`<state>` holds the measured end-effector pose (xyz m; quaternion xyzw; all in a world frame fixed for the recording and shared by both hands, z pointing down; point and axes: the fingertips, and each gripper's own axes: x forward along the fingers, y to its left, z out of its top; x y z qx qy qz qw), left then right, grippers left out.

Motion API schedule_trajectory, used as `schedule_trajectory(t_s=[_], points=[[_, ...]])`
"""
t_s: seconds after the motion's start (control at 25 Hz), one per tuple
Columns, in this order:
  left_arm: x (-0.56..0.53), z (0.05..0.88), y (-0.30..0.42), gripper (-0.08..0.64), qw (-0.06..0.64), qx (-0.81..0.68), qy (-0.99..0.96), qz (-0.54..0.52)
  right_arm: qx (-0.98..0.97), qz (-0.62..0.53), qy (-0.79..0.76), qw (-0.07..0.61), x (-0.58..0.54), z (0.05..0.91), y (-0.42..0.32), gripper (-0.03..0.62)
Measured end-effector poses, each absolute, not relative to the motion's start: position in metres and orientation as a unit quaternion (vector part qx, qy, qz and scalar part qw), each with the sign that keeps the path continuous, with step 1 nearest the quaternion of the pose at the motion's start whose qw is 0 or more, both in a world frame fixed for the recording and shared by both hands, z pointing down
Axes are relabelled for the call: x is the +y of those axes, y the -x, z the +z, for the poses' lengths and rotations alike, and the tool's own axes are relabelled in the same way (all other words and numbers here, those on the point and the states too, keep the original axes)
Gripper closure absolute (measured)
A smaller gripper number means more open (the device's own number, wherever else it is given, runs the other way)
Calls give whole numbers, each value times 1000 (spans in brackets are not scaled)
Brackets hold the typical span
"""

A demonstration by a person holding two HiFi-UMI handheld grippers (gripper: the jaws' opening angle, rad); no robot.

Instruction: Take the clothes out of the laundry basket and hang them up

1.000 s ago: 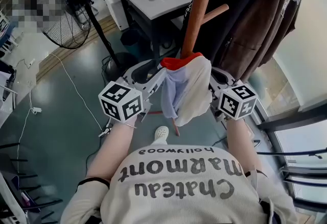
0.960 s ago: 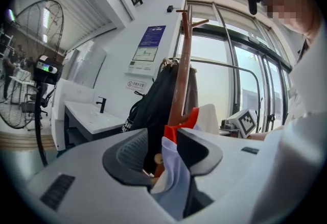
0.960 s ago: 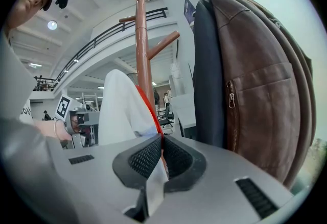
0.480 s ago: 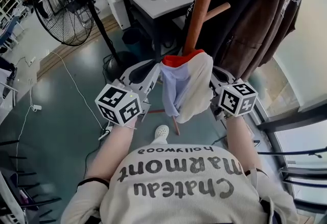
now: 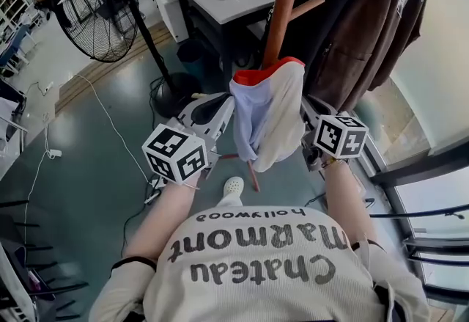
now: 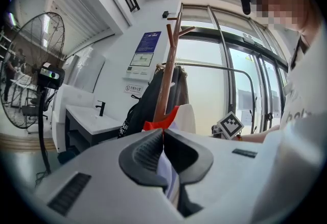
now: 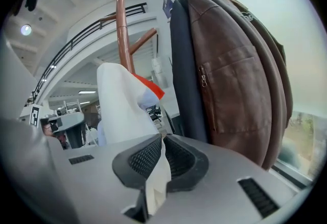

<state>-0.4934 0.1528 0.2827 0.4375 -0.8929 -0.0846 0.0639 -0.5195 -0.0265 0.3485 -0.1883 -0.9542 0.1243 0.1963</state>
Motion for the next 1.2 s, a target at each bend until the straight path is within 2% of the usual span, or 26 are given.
schedule_trajectory(t_s=[0.44,0.88,1.2], points=[[156,284,451,548,63,-899,-422,-94,-949,164,181,198,-39,358,472,558],[164,311,415,548,107,-887,-437,-102,-951,173,177,188,-18,354,434,558],[185,313,405,548,121,-861,-485,-88,-961,194,109,166,-2,354,412,558]])
